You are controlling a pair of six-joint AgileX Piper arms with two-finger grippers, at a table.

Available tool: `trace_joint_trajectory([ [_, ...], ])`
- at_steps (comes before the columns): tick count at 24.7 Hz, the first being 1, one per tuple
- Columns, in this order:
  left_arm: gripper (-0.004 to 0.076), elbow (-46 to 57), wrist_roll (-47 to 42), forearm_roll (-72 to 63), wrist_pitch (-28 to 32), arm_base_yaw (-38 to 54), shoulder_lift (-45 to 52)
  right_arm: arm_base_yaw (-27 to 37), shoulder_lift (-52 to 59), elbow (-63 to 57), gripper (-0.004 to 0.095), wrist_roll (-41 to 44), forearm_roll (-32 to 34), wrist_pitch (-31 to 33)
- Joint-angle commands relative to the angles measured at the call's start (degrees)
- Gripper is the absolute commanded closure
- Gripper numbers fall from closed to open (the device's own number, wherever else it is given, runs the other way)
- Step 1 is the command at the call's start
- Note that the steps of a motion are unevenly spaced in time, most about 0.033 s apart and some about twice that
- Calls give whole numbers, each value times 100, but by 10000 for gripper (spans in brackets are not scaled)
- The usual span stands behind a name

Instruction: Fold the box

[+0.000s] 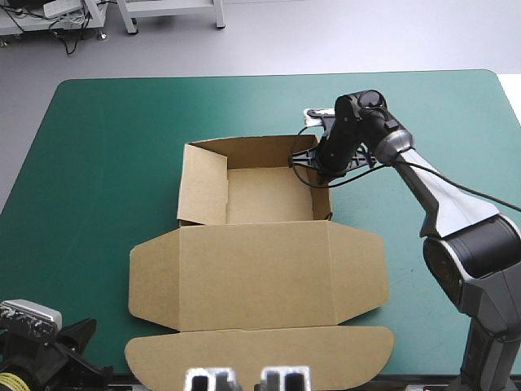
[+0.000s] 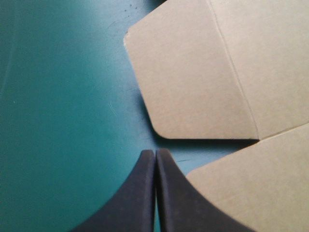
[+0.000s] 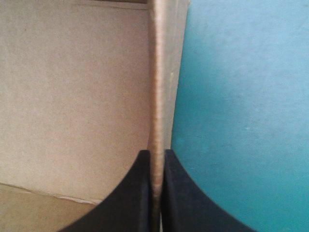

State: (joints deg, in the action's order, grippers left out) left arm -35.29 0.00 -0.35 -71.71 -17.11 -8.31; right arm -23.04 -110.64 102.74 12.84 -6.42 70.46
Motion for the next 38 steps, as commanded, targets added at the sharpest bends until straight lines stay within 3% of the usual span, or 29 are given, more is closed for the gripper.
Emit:
trace_joint_trajectory([
  [1,734,77,-379,112,279,-25,98,495,777,149,927,-123,361,107],
  [9,734,89,-379,801,319,-25,135,2674,1707,137,926,-654,642,107],
  [16,734,89,-379,1010,669,-25,135,4334,1675,129,927,-1128,550,107],
  [21,734,89,-379,1020,832,-25,135,4641,1209,129,927,-1247,525,67],
  [27,734,89,-379,996,362,-25,135,4615,429,129,908,-1396,575,-238],
  [29,734,111,-379,996,272,-25,135,4615,213,129,815,-1396,818,-132],
  [30,734,156,-379,996,272,-25,135,4615,145,142,698,-1383,986,-10],
  [33,734,307,-351,1006,282,-25,135,4615,131,164,480,-1375,1148,97],
  [38,734,427,-309,960,488,-25,135,4615,690,316,459,-1375,803,110],
])
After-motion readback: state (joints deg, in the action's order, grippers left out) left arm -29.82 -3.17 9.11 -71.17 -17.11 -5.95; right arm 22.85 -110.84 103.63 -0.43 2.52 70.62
